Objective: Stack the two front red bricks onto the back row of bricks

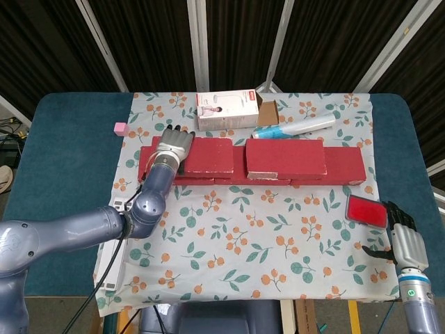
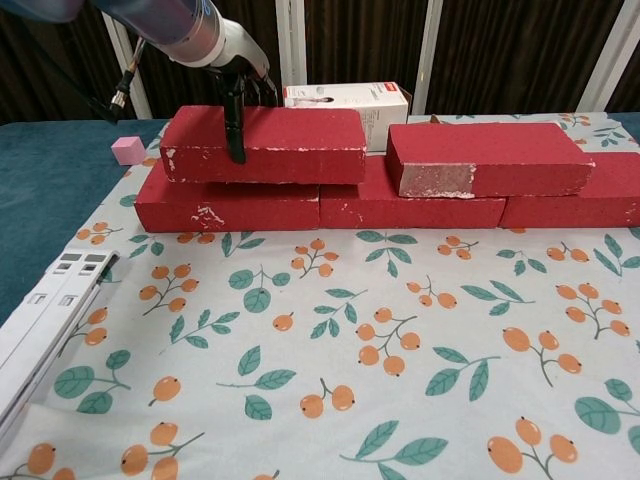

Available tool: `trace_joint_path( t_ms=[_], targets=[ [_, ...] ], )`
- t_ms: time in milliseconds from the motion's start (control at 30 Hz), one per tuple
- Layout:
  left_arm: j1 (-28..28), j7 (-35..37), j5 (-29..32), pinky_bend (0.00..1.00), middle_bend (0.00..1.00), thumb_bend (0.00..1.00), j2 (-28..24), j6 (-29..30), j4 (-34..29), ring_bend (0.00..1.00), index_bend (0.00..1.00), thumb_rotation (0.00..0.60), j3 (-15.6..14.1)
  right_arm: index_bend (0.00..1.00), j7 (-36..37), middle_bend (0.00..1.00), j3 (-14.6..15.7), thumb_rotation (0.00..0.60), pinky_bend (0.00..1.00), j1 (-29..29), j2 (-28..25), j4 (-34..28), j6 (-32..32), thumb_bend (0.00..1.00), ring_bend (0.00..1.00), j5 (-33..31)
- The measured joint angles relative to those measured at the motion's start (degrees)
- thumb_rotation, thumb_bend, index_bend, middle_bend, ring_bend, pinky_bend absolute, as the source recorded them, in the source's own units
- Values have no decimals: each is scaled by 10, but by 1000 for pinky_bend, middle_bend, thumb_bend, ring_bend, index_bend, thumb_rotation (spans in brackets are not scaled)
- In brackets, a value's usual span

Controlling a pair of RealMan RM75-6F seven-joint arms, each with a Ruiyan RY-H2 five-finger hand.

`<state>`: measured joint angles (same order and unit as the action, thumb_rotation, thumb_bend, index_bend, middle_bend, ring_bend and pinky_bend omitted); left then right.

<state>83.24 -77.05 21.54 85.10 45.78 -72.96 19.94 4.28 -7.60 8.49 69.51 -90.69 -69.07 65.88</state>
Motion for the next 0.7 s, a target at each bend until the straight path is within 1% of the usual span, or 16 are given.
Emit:
trace_joint_path(
  t_ms=[167,333,700],
  targets=[
    [5,8,-7,51,398,16,16,1,17,43,336,600,-6,0,3,0,0,600,0,0,-1,1,0,153,0,2],
    [10,19,-11,51,397,16,28,0,32,43,337,600,-4,0,5,0,-1,600,0,-1,-1,2,0,152,0,3],
    [24,20,-8,51,397,16,43,1,47,43,337,600,-4,0,7,0,-1,600,0,-2,-1,2,-1,152,0,5]
  ],
)
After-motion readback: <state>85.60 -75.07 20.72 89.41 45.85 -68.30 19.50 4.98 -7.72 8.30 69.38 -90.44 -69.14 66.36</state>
